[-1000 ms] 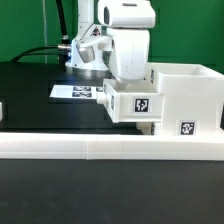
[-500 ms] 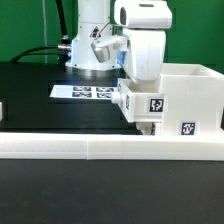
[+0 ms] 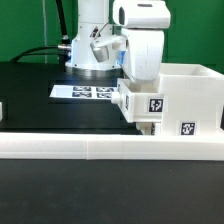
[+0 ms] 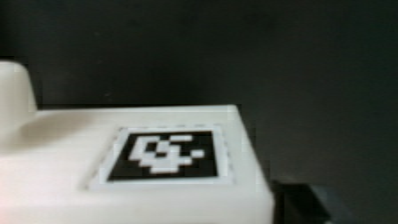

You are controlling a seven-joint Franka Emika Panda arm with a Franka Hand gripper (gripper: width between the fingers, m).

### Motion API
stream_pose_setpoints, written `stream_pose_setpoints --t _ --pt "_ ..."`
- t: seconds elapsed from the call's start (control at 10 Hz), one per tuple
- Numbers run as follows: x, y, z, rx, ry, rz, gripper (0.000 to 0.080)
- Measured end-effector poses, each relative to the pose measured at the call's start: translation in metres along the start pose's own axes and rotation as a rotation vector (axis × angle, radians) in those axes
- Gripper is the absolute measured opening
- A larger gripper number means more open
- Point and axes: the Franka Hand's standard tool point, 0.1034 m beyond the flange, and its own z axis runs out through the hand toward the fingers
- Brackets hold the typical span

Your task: Assemble drawer

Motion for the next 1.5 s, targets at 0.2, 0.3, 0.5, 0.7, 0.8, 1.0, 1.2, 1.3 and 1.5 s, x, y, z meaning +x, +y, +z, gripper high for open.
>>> stream_pose_setpoints --t 0.2,0.3,0.5,0.7,0.8,1.0,1.2,1.3,1.5 --pt "-0.001 -0.003 -0.004 -0.003 -0.003 0.005 0.0612" --pt "0.000 -0.003 -0.009 0.001 -0.008 0.015 0.0638" --pt "-0.003 0.002 -0.030 0.021 -0.031 0.023 0.0646" --pt "-0.015 0.008 -0.039 0.022 -0.042 0.024 0.0649" --pt "-0.028 0.009 -0.037 0.026 -0.044 0.007 0.0649" --pt "-0.055 0.011 -0.027 0.030 -0.028 -0.012 0.0649" --pt "-0.052 0.011 -0.026 0.032 -0.002 -0.029 0.0649" --pt "-0.061 0.010 -0.023 0.037 0.048 -0.013 0.0649" --pt "-0.068 0.023 -0.016 0.063 0.123 -0.068 0.0649"
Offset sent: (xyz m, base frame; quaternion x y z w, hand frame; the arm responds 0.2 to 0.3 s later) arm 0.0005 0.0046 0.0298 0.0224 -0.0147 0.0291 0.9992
